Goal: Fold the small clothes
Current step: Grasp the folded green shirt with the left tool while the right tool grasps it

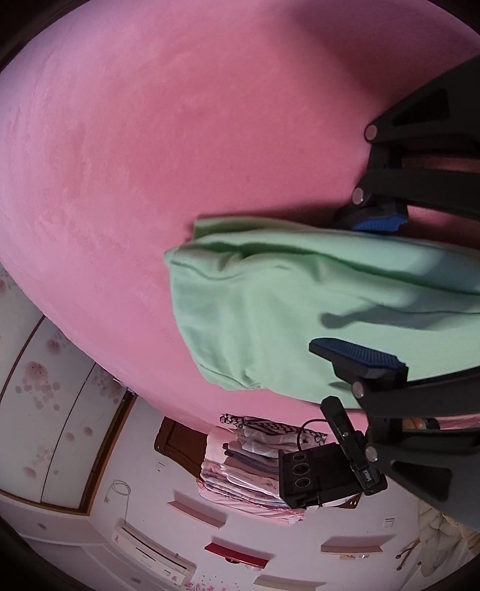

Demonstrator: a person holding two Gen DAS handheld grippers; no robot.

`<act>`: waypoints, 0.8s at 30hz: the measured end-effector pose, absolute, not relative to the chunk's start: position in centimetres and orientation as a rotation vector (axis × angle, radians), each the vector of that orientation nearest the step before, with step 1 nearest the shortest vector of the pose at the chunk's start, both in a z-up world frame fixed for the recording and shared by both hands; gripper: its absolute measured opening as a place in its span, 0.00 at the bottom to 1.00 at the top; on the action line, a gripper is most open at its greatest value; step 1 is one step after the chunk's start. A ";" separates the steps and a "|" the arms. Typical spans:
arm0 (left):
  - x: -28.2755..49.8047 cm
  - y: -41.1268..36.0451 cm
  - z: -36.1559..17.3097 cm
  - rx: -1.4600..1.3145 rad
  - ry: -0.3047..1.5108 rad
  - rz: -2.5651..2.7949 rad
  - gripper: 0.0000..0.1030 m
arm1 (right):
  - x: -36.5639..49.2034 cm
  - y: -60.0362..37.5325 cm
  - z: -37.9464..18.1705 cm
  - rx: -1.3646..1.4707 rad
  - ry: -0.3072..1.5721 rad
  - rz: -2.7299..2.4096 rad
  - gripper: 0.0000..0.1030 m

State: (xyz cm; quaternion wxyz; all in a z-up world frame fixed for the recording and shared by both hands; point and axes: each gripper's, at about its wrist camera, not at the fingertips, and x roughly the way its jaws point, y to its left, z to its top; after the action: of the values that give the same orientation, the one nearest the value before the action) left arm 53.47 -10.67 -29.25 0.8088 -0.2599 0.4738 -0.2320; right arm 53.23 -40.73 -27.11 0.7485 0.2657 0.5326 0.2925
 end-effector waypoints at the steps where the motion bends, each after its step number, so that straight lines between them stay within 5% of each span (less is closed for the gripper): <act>1: 53.5 -10.6 -29.2 -0.566 1.007 -0.497 0.78 | 53.5 -40.4 -27.2 0.575 1.163 0.646 0.49; 3: 53.5 -10.8 -29.2 -0.575 0.989 -0.496 0.68 | 53.6 -40.1 -27.1 0.556 1.157 0.653 0.49; 5: 53.4 -10.9 -29.4 -0.575 0.980 -0.488 0.49 | 53.6 -39.8 -27.0 0.528 1.146 0.664 0.49; 9: 53.2 -10.1 -29.9 -0.608 0.967 -0.454 0.23 | 53.3 -40.3 -27.2 0.503 1.136 0.653 0.21; 11: 53.1 -11.0 -29.3 -0.546 0.959 -0.447 0.10 | 53.3 -40.0 -27.0 0.499 1.123 0.641 0.16; 24: 49.0 -15.8 -20.9 -0.150 0.756 -0.294 0.06 | 47.4 -36.0 -19.4 0.195 0.884 0.453 0.08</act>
State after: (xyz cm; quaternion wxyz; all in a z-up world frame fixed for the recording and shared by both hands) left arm 49.04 -15.82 -20.95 0.9162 -0.0728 0.3672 -0.1428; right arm 47.40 -36.03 -19.38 0.8747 0.0934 0.4233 0.2169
